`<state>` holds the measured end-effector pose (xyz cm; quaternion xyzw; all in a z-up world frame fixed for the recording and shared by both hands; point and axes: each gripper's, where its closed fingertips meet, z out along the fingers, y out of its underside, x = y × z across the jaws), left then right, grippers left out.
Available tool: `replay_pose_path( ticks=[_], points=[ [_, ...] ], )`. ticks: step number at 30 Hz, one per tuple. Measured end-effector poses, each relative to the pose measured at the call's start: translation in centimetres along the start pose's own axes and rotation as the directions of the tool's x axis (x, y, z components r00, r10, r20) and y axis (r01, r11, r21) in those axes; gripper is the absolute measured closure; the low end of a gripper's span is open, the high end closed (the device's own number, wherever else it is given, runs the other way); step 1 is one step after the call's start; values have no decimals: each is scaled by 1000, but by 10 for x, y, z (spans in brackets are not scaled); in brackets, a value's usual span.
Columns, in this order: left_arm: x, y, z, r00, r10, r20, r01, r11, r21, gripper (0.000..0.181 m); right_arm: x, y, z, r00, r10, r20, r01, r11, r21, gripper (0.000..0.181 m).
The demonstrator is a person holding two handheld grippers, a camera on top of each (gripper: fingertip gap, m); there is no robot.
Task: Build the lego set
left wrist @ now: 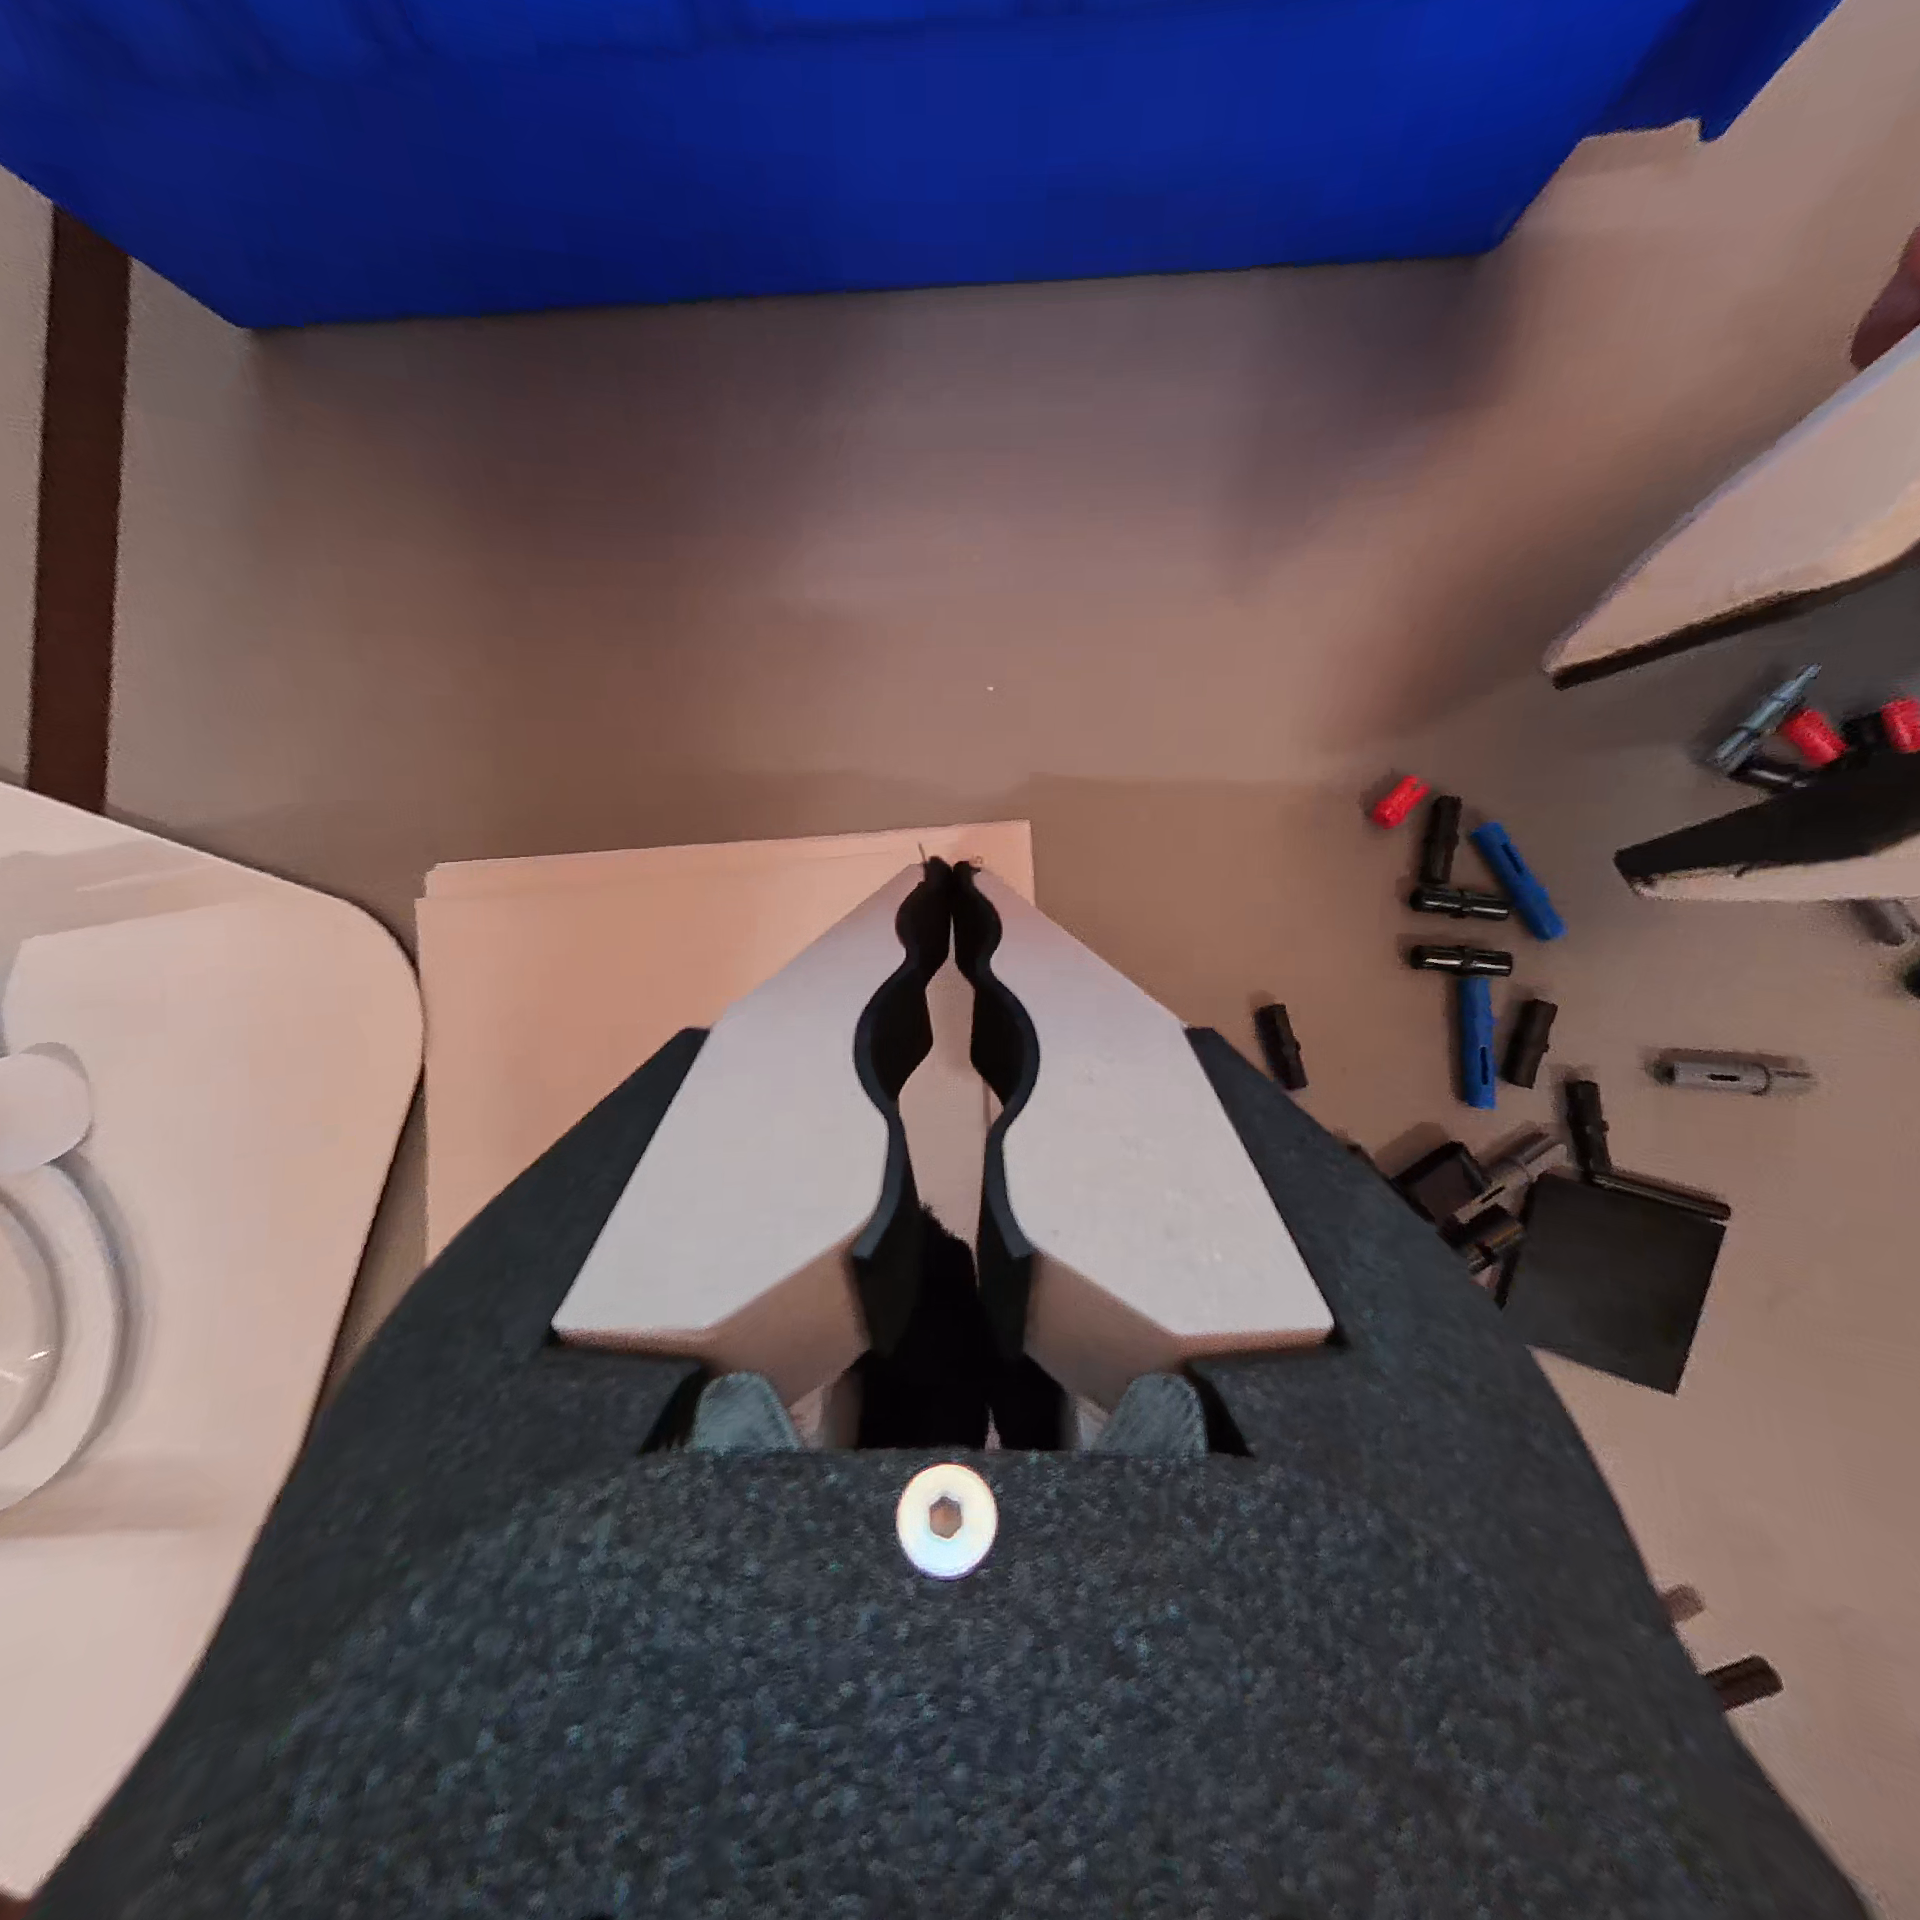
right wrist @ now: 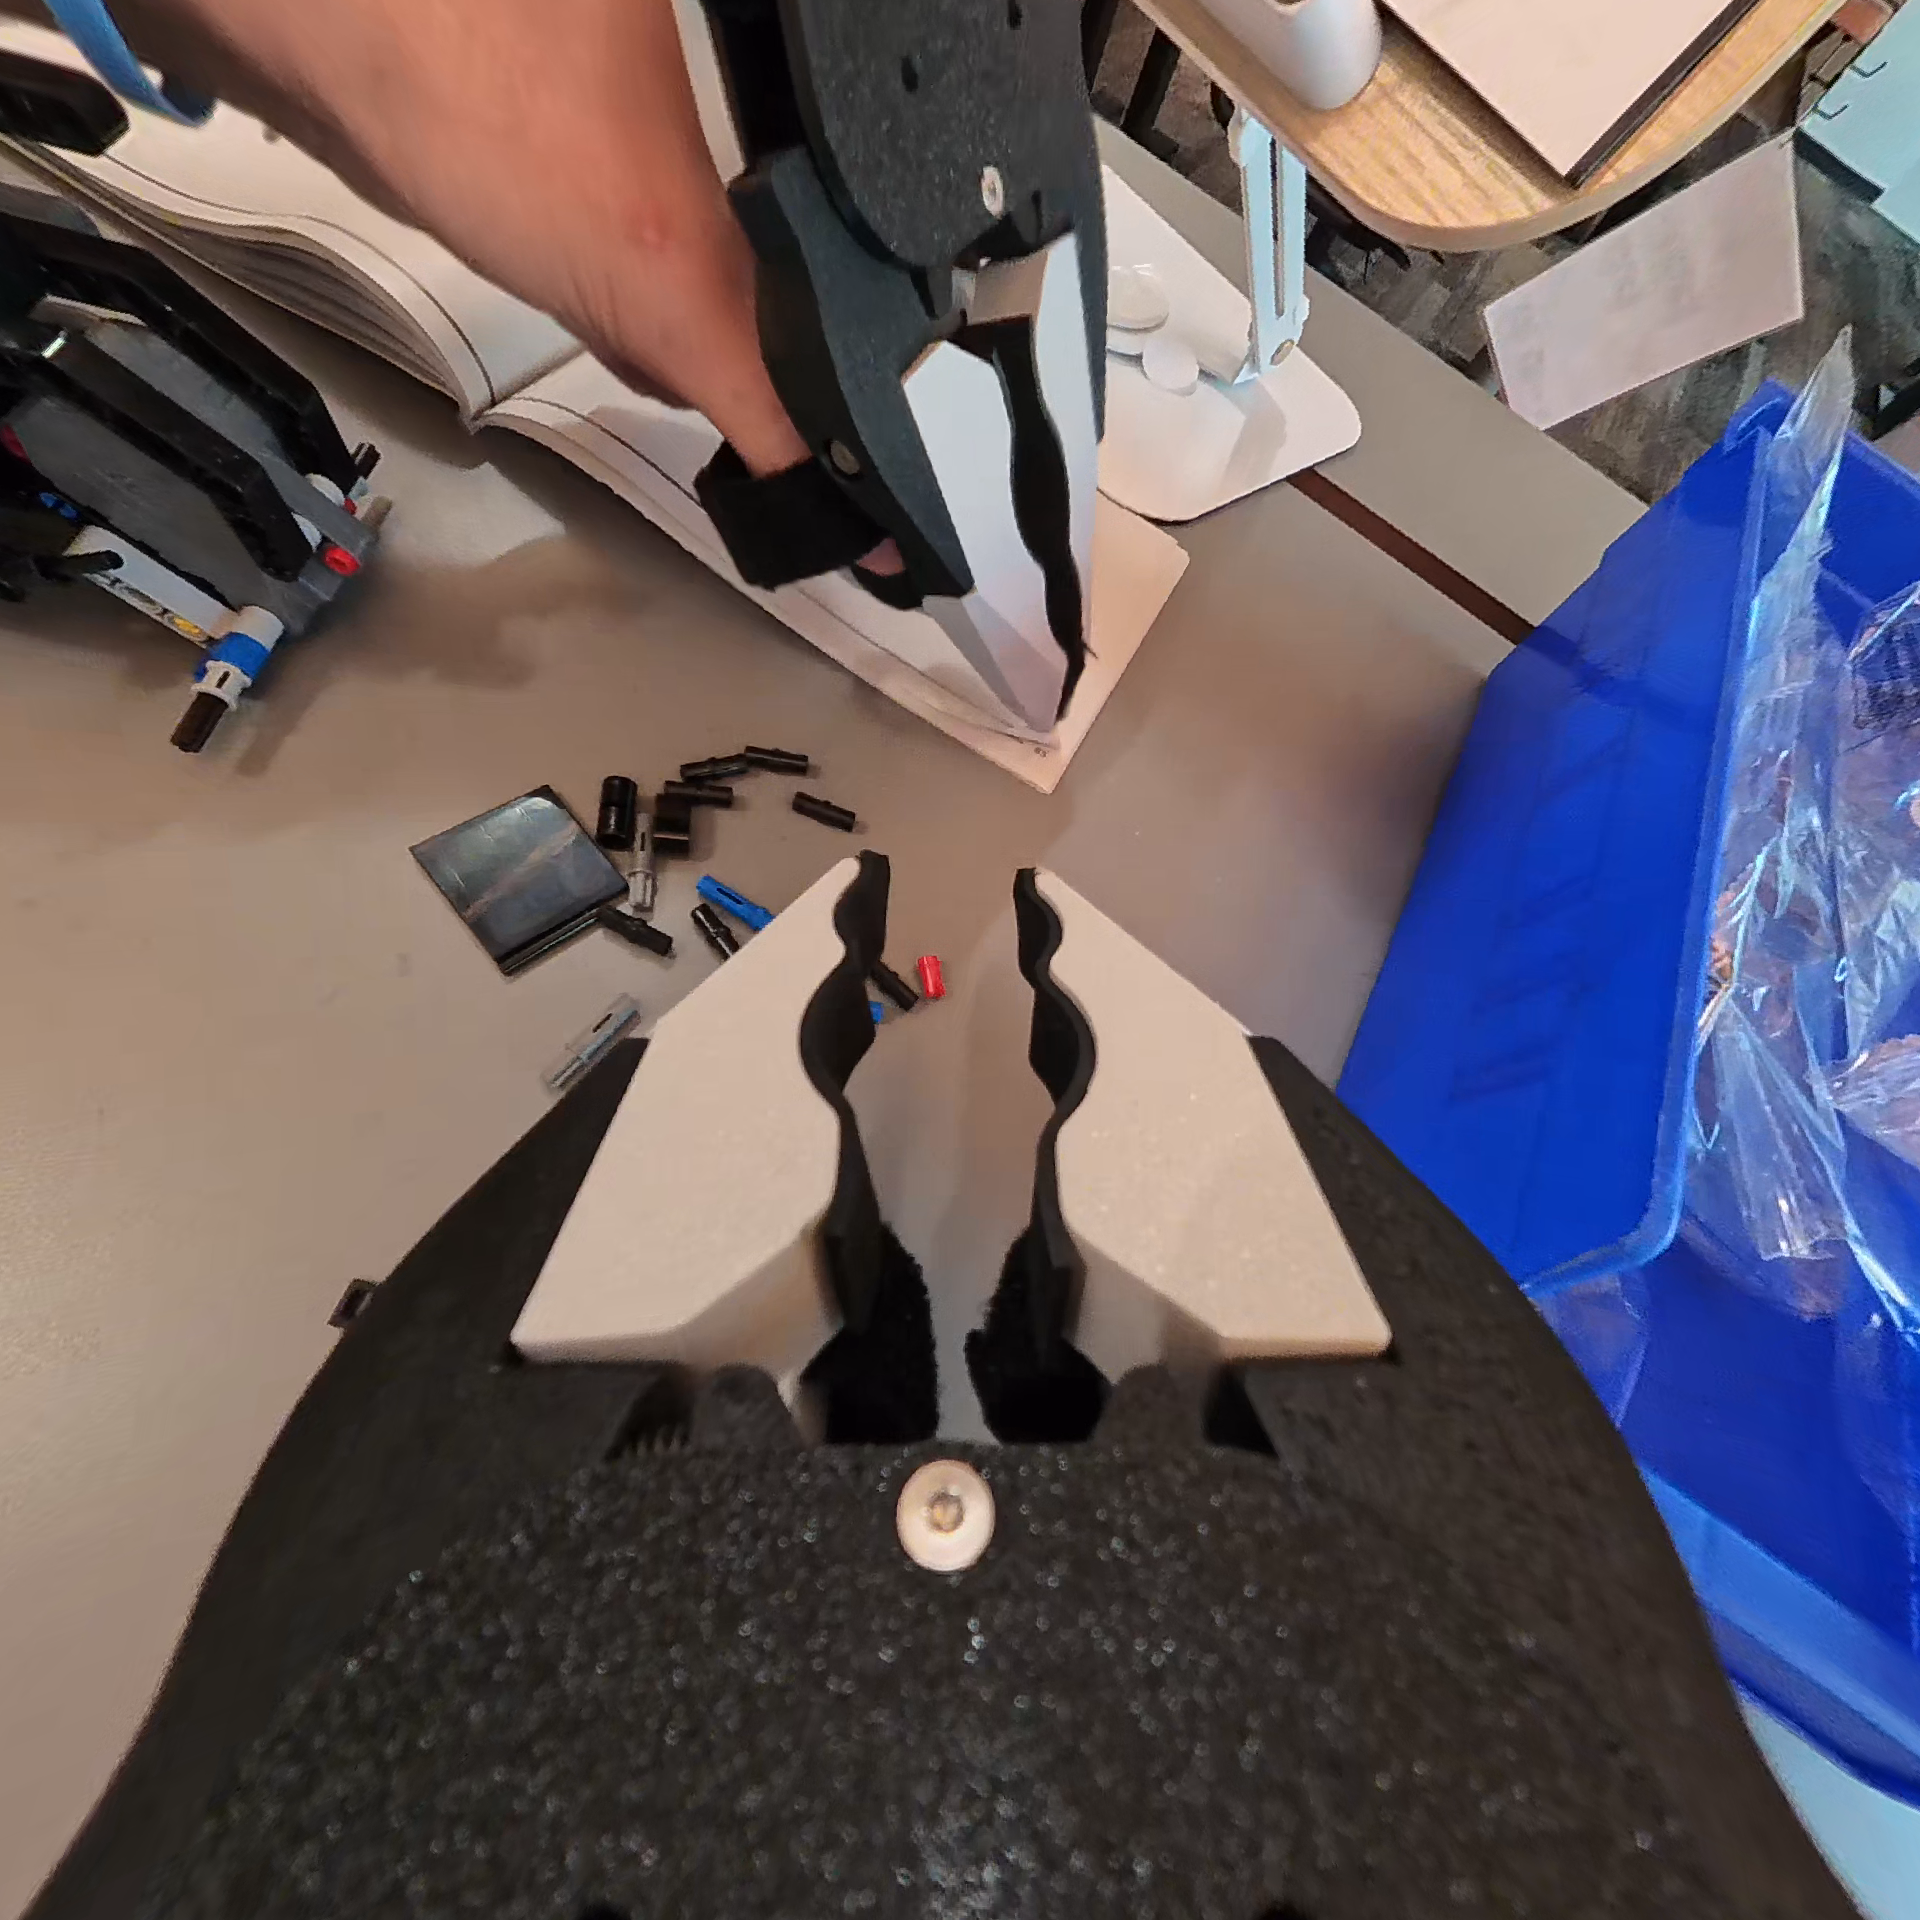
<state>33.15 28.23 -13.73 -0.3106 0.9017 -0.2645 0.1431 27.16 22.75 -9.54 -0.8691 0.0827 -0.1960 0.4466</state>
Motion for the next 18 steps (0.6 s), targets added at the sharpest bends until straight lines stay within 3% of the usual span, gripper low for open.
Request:
replay_pose_path(
  ticks=[6, 12, 14, 18],
  points=[
    [-11, 18, -11, 995, 60, 77, -56, 997, -53, 181, -3, 2, 3, 1000, -13, 4, 13, 1000, -12, 157],
    [3, -1, -19, 1000, 15, 1, -15, 995, 94, 181, -3, 4, 6, 1000, -7, 3, 7, 1000, -28, 157],
    [6, -4, -16, 1000, 9, -14, -7, 995, 98, 168, -3, 4, 6, 1000, -1, 4, 1, 1000, -27, 157],
    [11, -4, -6, 999, 20, -37, -18, 998, 63, 164, -1, 6, 6, 1000, 3, -1, -3, 1000, -30, 157]
  ],
)
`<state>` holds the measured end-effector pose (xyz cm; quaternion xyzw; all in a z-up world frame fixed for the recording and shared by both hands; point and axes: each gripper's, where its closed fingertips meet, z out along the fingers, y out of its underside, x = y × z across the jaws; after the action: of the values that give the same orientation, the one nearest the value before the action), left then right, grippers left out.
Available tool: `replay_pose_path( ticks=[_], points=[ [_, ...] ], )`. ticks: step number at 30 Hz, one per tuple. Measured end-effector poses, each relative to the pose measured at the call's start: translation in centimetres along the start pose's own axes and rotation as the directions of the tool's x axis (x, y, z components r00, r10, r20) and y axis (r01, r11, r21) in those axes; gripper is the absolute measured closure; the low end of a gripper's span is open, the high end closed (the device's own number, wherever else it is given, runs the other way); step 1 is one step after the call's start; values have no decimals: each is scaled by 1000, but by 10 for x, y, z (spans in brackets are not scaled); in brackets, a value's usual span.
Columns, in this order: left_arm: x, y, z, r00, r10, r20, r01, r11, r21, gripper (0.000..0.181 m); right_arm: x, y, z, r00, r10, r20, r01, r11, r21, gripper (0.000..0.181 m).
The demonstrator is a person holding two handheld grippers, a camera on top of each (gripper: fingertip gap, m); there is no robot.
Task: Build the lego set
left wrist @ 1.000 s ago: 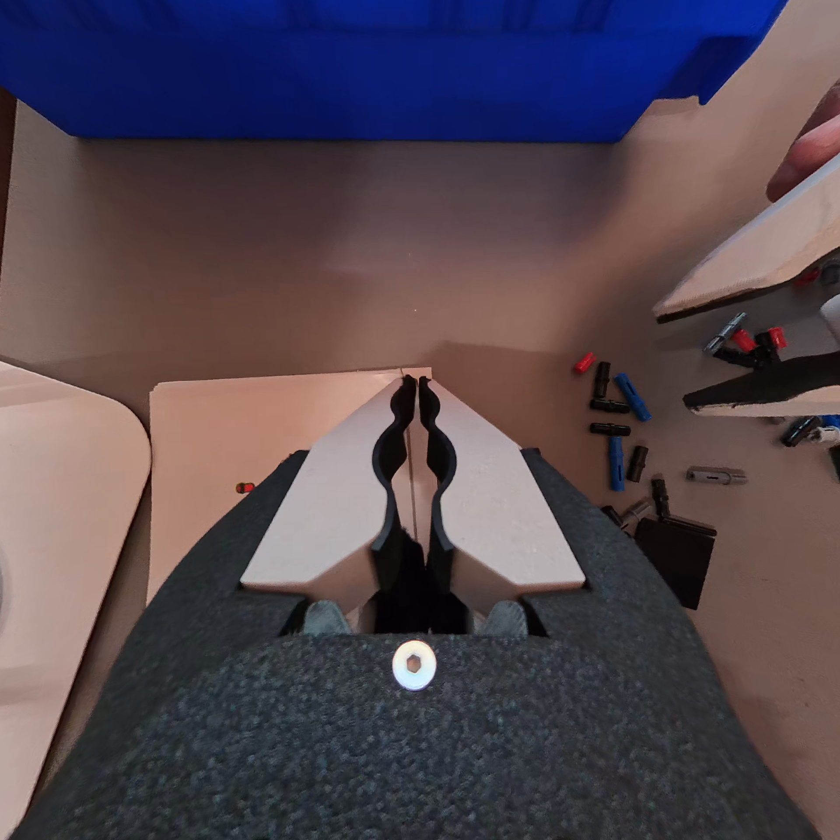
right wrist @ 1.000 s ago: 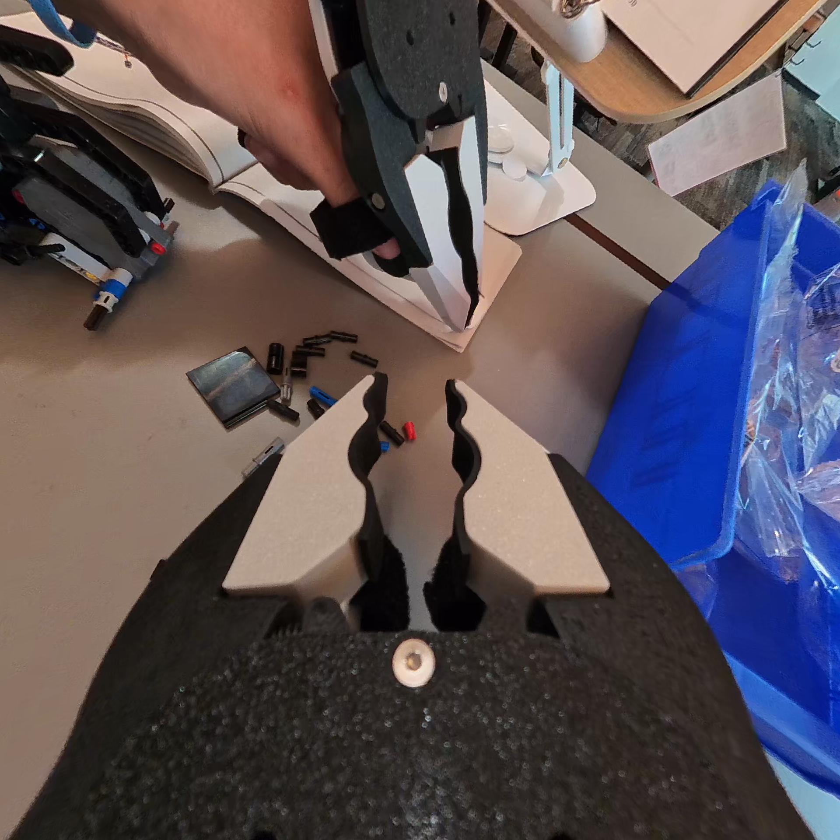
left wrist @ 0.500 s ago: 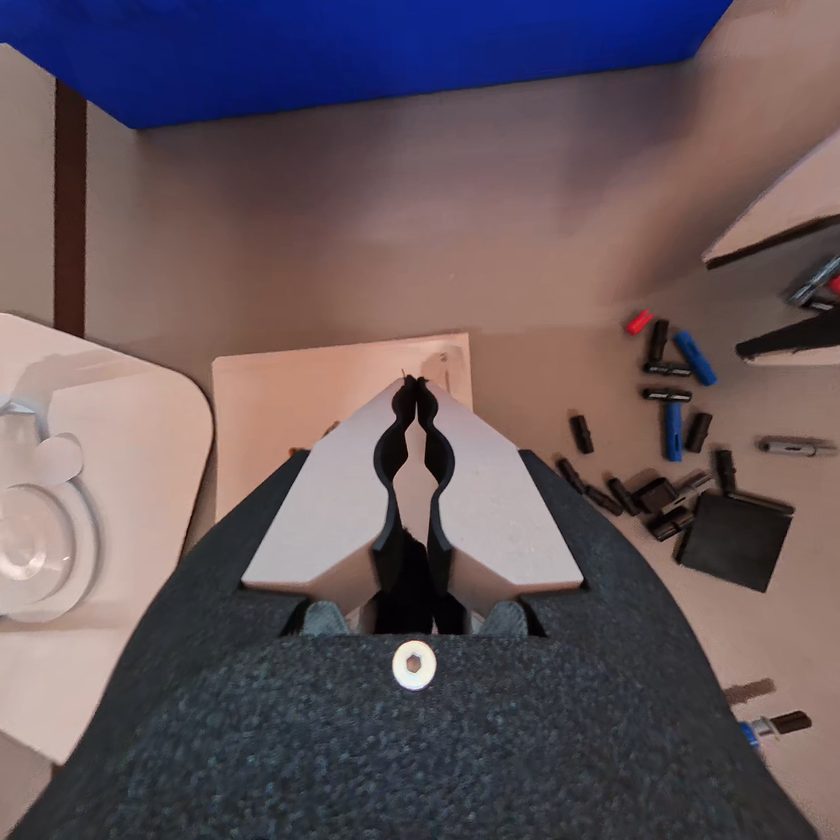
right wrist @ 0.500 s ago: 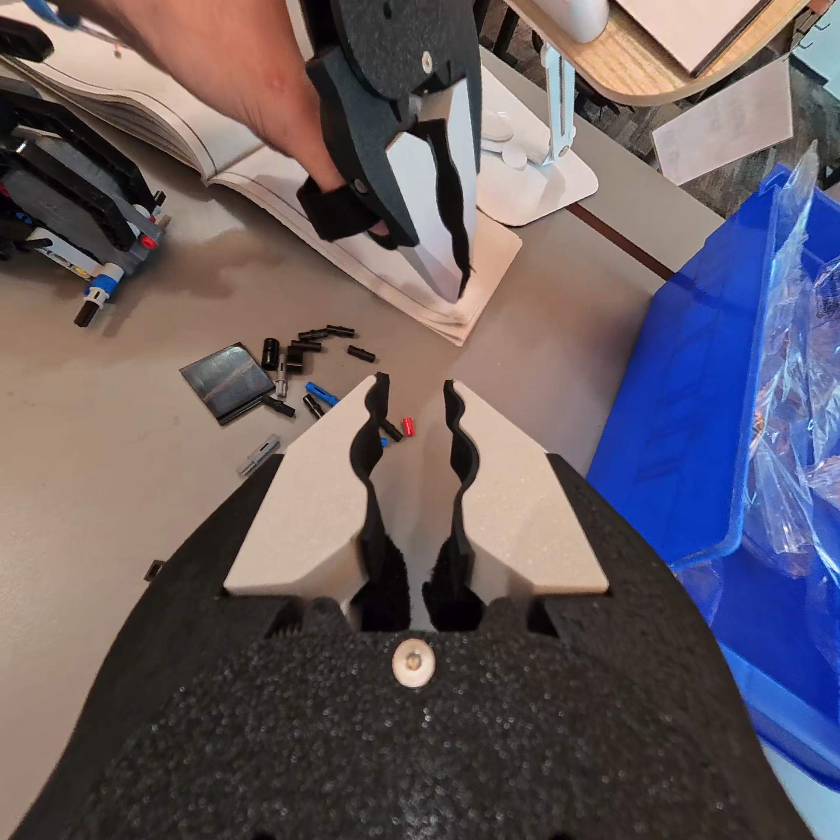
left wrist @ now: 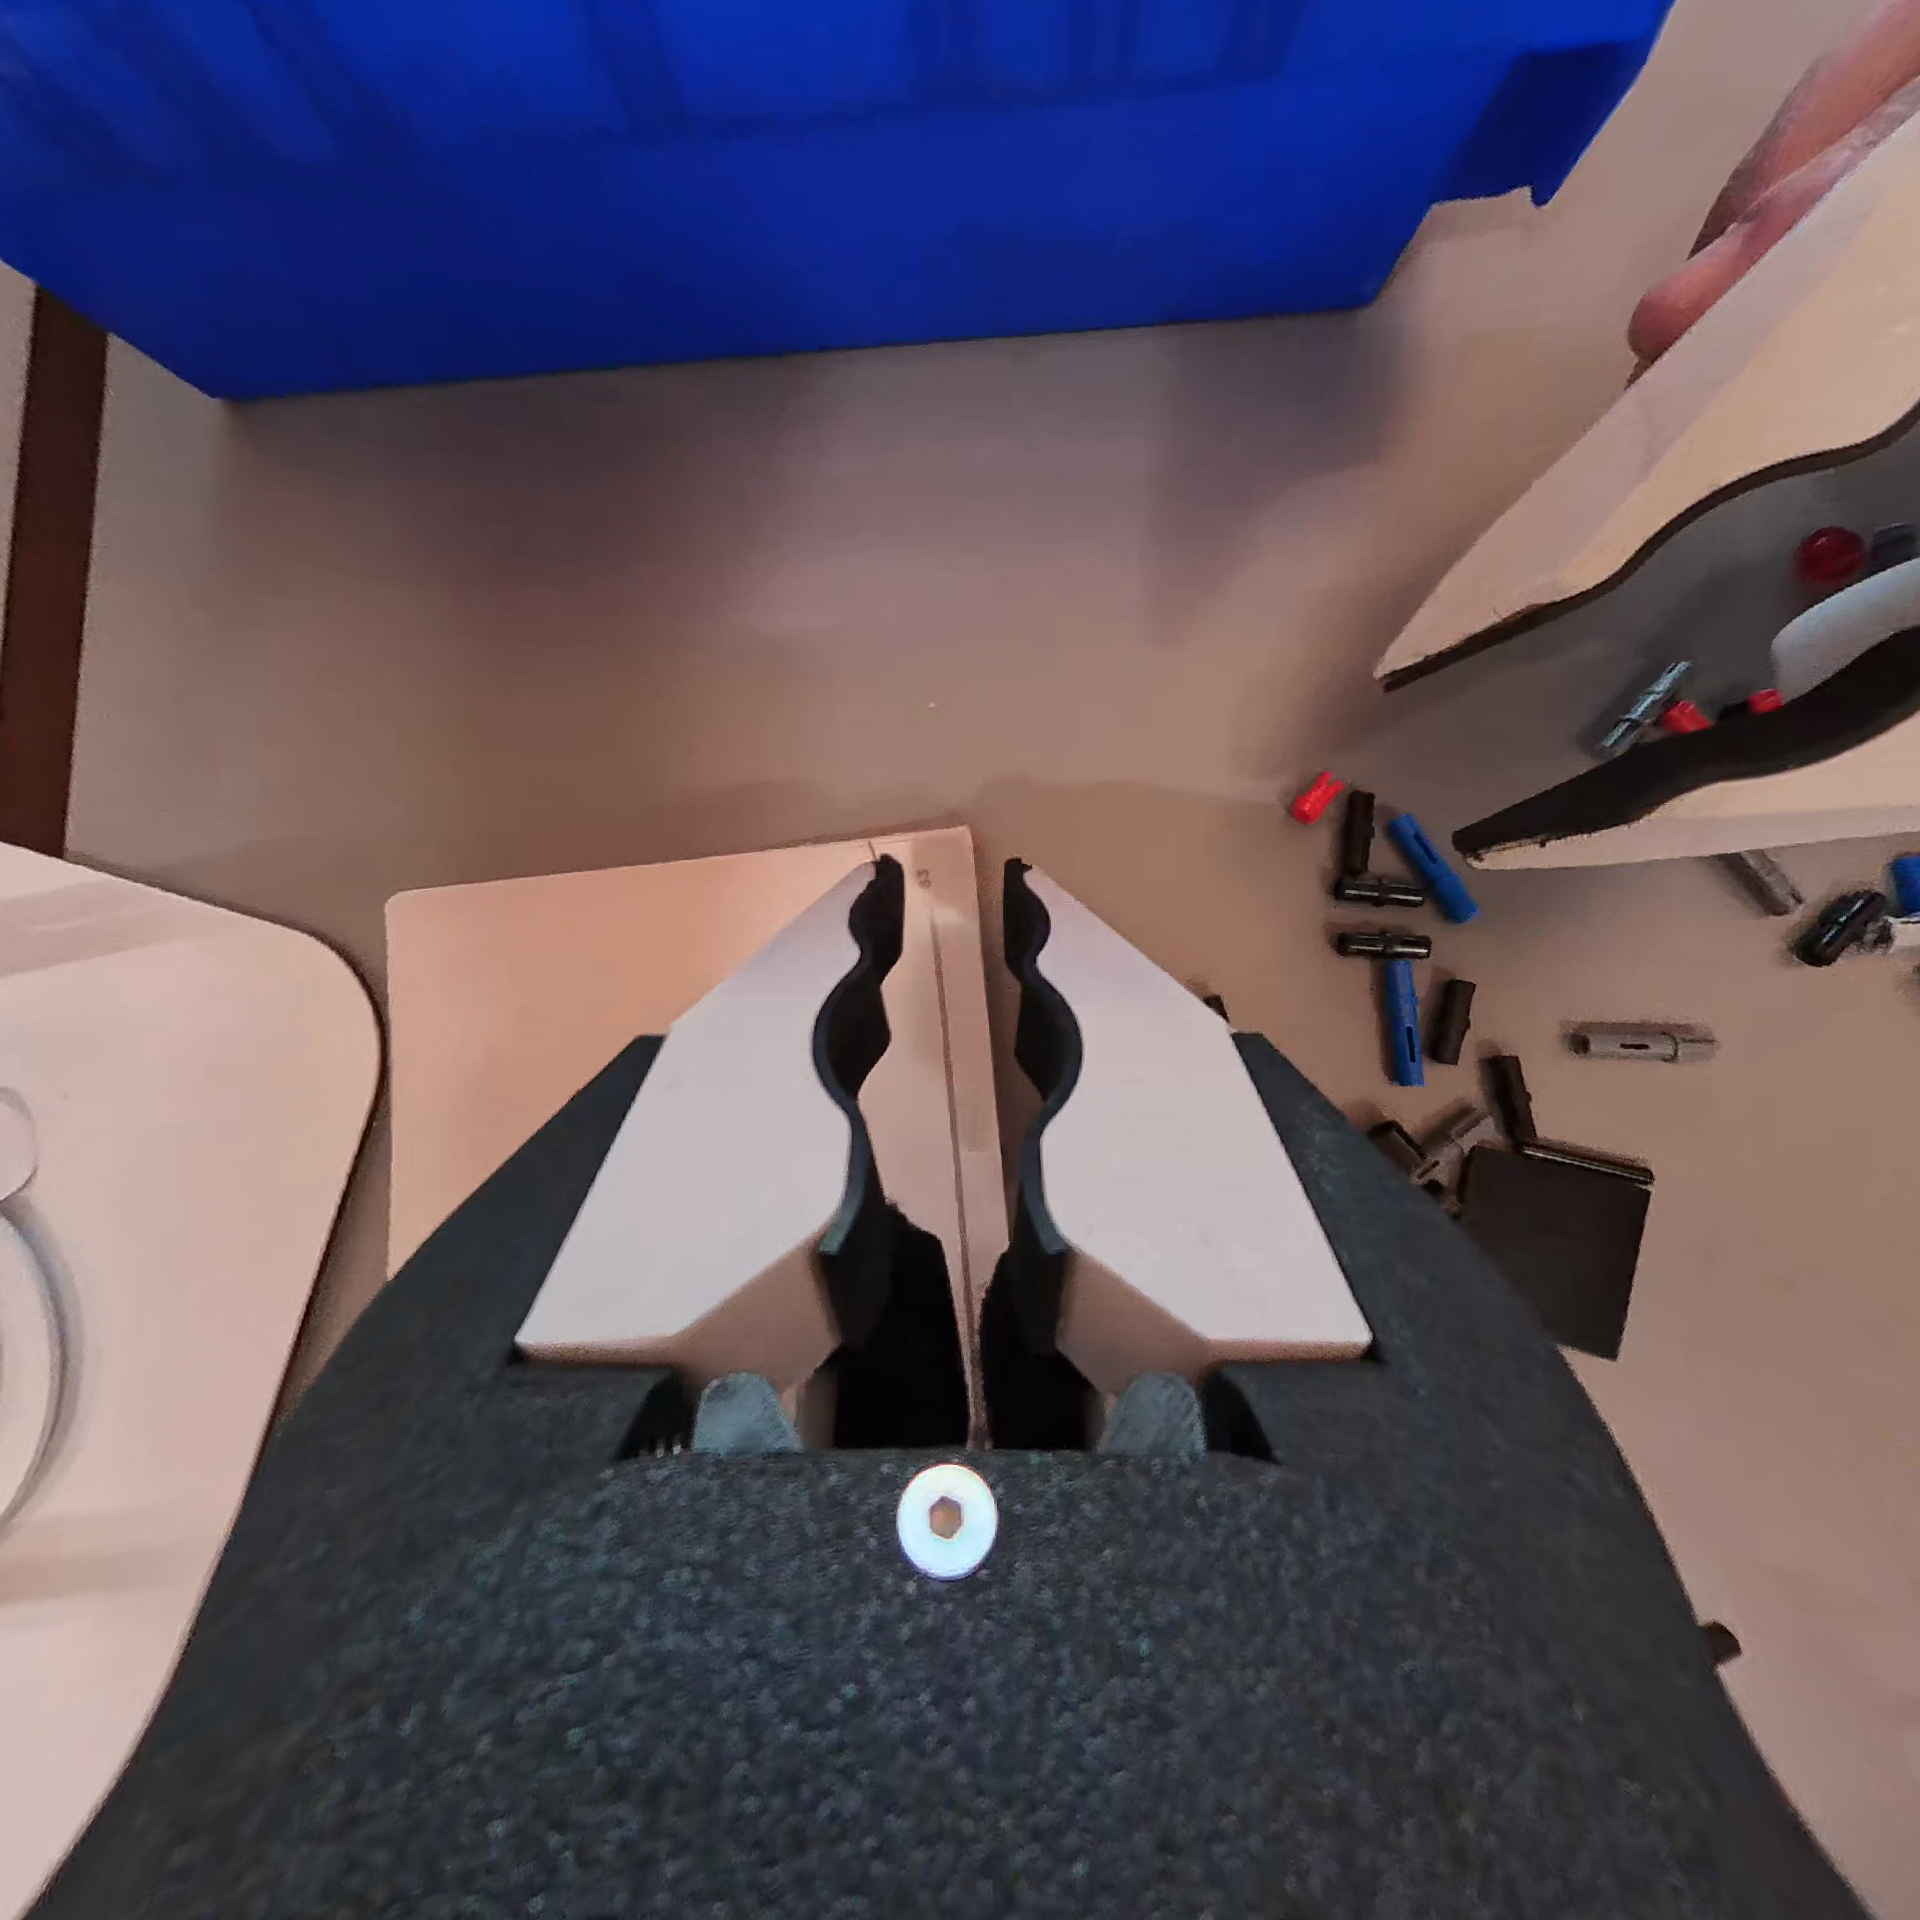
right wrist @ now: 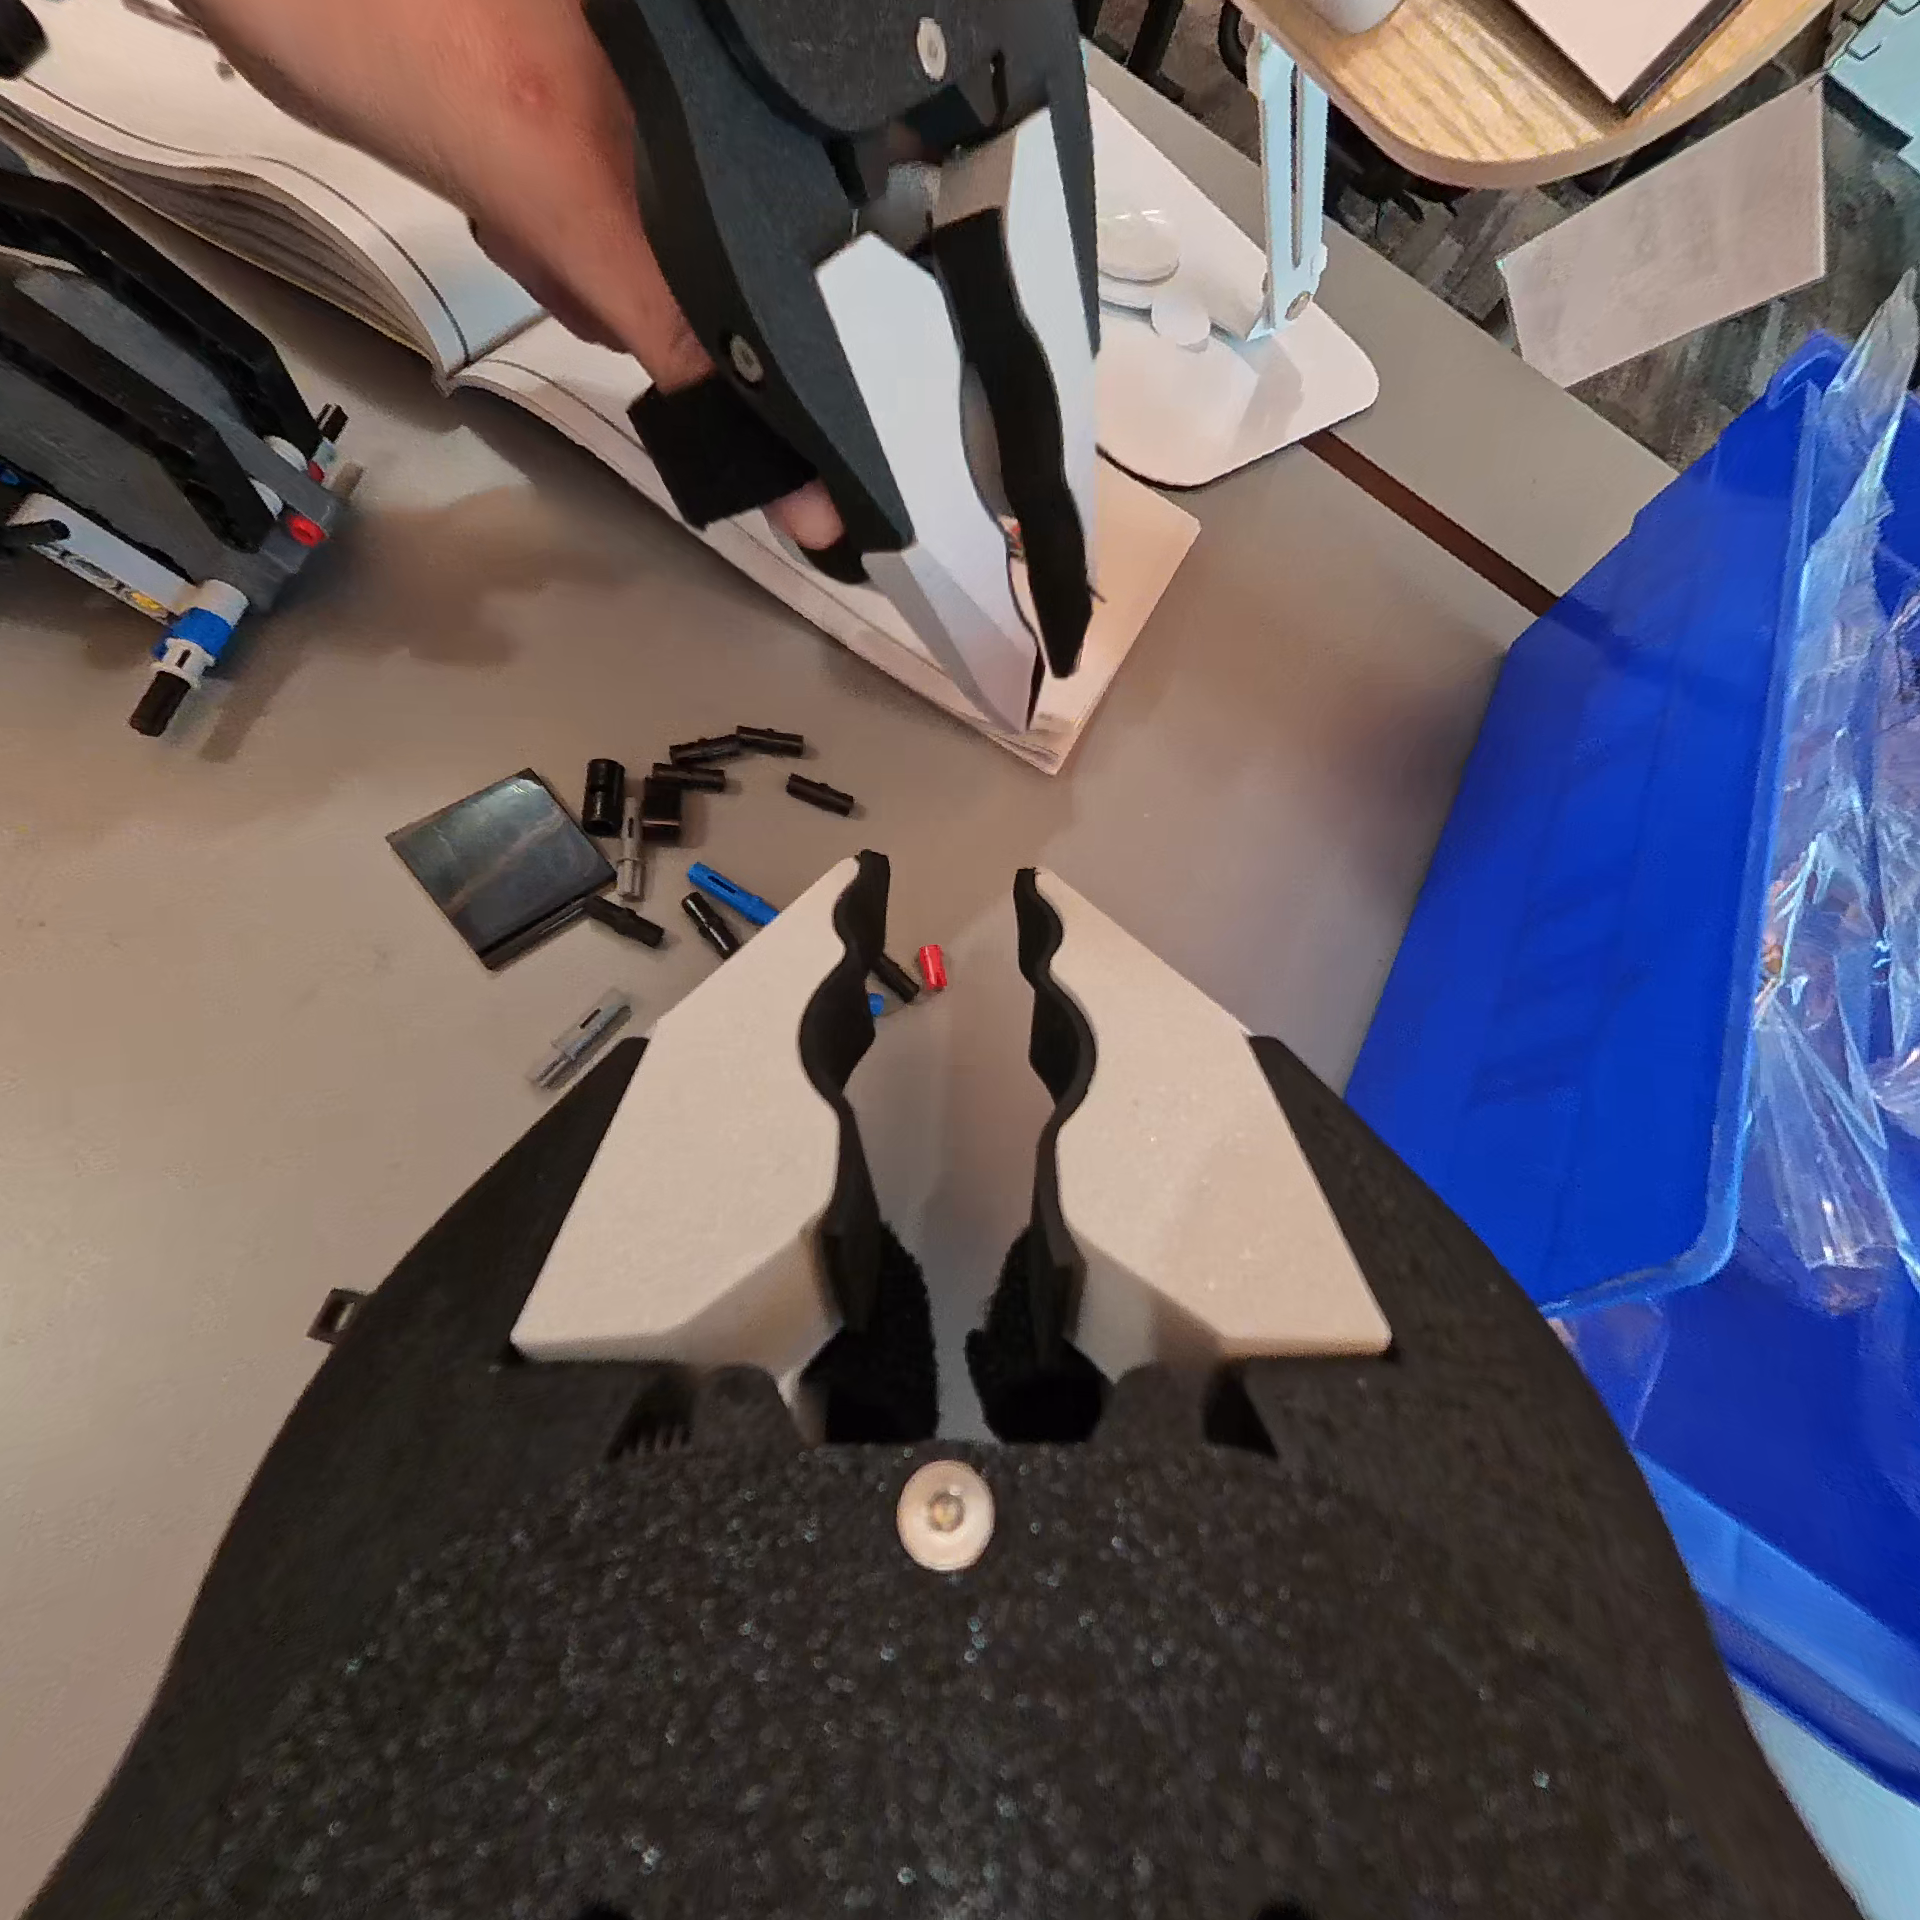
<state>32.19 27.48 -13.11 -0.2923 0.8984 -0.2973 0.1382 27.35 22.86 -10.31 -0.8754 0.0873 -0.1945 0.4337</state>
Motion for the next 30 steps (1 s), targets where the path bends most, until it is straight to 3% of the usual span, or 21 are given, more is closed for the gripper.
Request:
replay_pose_path(
  ticks=[9, 16, 23, 30],
  points=[
    [-4, 0, 8, 1000, -4, 5, 4, 1000, -10, 174, 1, 2, 0, 1000, -11, -2, 11, 1000, -7, 157],
    [-1, 1, 9, 1000, -9, -12, 9, 1000, -8, 165, 0, 2, -1, 1000, -20, -1, 20, 1000, -10, 157],
    [-2, 3, 11, 1000, -15, -15, 15, 1000, -17, 181, -2, 3, 0, 1000, -31, 4, 31, 999, -16, 157],
    [-2, 0, 5, 998, -49, -41, 50, 999, 21, 181, -1, 4, 0, 999, -32, 5, 32, 999, -19, 157]
  ],
)
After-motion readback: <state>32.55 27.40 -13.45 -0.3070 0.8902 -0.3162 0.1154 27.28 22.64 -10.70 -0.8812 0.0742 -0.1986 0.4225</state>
